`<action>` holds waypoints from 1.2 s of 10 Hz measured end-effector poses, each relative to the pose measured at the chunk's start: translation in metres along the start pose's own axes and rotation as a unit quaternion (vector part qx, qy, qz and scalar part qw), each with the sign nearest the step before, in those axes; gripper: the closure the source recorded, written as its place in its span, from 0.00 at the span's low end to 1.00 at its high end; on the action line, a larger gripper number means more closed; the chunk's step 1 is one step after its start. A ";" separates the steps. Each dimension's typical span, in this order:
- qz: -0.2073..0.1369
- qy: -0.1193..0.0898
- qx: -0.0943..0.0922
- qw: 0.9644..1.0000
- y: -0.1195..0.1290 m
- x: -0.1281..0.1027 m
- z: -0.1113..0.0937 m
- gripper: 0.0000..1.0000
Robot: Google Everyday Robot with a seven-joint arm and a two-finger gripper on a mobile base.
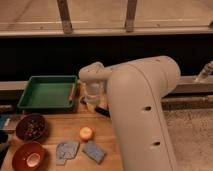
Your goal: Wipe table surface with brush
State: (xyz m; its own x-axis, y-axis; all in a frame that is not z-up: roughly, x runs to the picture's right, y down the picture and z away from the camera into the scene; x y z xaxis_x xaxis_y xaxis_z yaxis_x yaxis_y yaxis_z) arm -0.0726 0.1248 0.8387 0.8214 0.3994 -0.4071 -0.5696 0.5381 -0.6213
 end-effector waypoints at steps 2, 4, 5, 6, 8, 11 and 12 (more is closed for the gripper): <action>-0.036 -0.011 -0.006 0.999 0.031 0.000 0.000 1.00; -0.067 -0.010 -0.021 0.997 0.066 0.002 0.010 1.00; -0.072 -0.008 -0.032 0.997 0.081 0.006 0.018 1.00; -0.067 -0.005 -0.035 0.997 0.085 0.017 0.023 1.00; -0.040 0.003 -0.038 0.998 0.079 0.051 0.029 1.00; 0.015 0.010 -0.021 1.000 0.054 0.081 0.024 1.00; 0.025 0.017 -0.014 0.999 0.046 0.082 0.022 1.00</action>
State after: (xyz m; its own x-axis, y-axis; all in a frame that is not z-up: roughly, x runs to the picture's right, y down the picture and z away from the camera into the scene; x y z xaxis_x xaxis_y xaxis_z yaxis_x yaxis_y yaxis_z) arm -0.0324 0.1985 0.7919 0.7922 0.3998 -0.4610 -0.6099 0.4968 -0.6173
